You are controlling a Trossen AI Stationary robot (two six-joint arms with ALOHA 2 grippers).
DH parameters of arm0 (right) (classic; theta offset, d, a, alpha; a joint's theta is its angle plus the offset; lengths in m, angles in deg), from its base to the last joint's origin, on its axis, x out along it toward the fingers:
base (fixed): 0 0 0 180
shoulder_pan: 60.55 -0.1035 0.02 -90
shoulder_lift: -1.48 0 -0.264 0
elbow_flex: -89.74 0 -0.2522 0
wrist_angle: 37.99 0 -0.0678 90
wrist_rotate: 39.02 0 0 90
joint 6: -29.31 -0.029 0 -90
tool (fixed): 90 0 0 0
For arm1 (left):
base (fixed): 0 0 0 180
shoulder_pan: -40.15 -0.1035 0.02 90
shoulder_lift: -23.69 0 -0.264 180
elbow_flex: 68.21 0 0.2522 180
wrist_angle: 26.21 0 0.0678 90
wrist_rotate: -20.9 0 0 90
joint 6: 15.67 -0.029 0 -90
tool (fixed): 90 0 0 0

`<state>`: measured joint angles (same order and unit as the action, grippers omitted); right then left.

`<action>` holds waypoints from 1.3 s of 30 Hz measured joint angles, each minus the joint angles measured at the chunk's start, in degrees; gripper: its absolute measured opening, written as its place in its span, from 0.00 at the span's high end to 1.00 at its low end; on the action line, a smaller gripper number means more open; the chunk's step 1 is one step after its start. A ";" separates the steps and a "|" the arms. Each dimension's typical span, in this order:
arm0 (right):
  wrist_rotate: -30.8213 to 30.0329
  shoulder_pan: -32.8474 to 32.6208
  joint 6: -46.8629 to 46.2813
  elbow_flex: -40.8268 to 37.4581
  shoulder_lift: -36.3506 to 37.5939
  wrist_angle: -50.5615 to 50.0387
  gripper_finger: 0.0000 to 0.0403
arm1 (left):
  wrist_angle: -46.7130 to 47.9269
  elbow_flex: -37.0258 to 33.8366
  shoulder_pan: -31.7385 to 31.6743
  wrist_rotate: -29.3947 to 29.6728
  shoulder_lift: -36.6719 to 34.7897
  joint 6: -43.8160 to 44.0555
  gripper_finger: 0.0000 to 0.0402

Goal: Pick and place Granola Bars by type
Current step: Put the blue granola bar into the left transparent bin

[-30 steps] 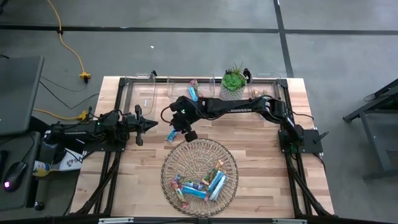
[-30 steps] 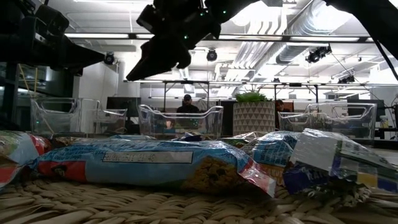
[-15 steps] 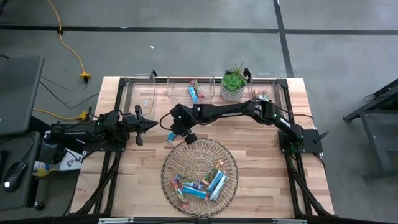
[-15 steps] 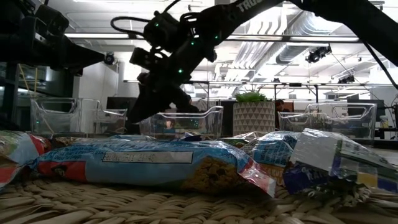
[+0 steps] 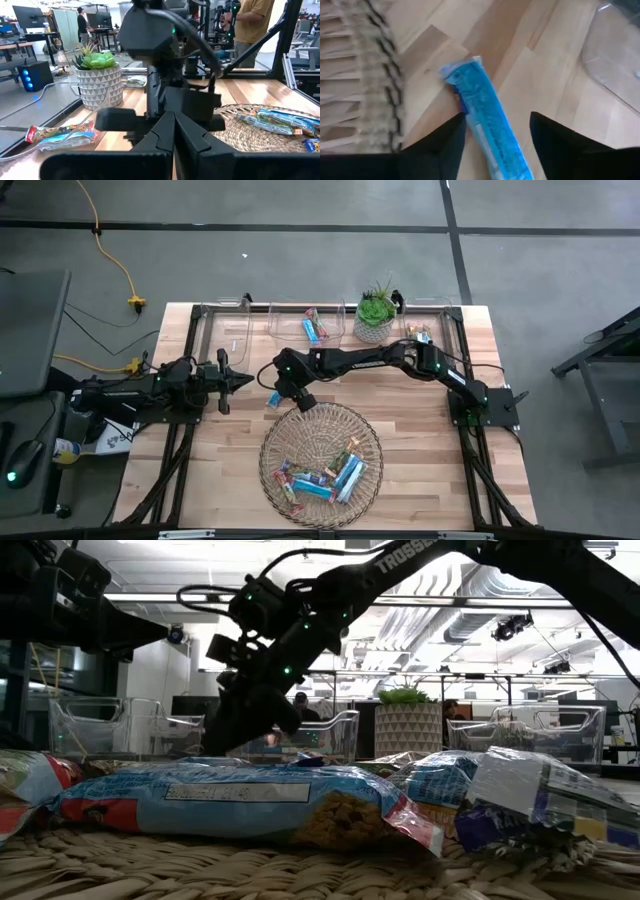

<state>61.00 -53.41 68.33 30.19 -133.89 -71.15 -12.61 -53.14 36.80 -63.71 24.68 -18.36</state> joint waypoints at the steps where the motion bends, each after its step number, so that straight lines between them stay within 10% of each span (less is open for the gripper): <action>1: -0.04 0.02 0.02 0.00 -0.09 -0.26 0.46 | 0.00 0.00 0.01 0.00 0.00 -0.01 0.99; 21: 2.98 0.81 -5.73 0.07 -3.89 2.18 0.46 | 0.00 0.01 0.01 0.04 0.00 0.00 0.99; 39: 6.10 2.03 -21.11 0.13 -4.83 1.96 0.74 | 0.02 0.00 0.01 0.03 0.00 -0.01 0.99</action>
<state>67.11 -51.38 47.23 30.32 -138.72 -69.19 -12.59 -53.14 36.80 -63.68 24.68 -18.37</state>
